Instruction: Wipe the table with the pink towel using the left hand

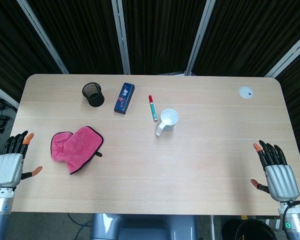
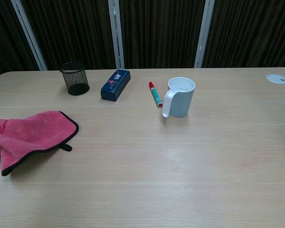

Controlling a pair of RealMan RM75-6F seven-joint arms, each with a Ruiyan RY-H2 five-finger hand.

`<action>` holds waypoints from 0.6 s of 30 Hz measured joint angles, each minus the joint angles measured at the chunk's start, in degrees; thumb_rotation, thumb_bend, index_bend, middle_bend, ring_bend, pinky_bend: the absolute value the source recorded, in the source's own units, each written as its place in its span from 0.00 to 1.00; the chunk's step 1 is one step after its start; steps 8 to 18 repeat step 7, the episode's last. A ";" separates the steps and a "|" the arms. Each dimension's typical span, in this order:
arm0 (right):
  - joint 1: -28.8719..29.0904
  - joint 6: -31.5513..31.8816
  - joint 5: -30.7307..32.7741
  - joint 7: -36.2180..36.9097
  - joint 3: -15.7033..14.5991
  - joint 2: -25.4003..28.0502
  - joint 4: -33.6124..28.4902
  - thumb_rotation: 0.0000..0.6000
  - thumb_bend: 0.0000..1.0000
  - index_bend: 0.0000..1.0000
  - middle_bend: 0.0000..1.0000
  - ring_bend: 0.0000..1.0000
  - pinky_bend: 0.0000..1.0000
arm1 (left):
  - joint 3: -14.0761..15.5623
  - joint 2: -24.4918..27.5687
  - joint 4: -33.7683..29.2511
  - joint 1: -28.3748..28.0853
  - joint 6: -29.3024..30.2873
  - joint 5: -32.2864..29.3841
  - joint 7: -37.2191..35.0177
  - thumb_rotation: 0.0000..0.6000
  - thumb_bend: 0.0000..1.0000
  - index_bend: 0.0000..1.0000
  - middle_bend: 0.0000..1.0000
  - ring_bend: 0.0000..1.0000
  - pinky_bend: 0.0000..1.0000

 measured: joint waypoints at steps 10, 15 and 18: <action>-0.04 0.56 -0.48 0.00 -0.06 -0.76 1.07 1.00 0.00 0.00 0.00 0.00 0.00 | 3.07 -2.38 8.97 4.52 6.92 6.35 -4.10 1.00 0.00 0.00 0.00 0.00 0.00; -0.04 0.56 -0.48 0.00 -0.06 -0.76 1.07 1.00 0.00 0.00 0.00 0.00 0.00 | 3.07 -2.38 8.97 4.52 6.92 6.35 -4.10 1.00 0.00 0.00 0.00 0.00 0.00; -0.04 0.56 -0.48 0.00 -0.06 -0.76 1.07 1.00 0.00 0.00 0.00 0.00 0.00 | 3.07 -2.38 8.97 4.52 6.92 6.35 -4.10 1.00 0.00 0.00 0.00 0.00 0.00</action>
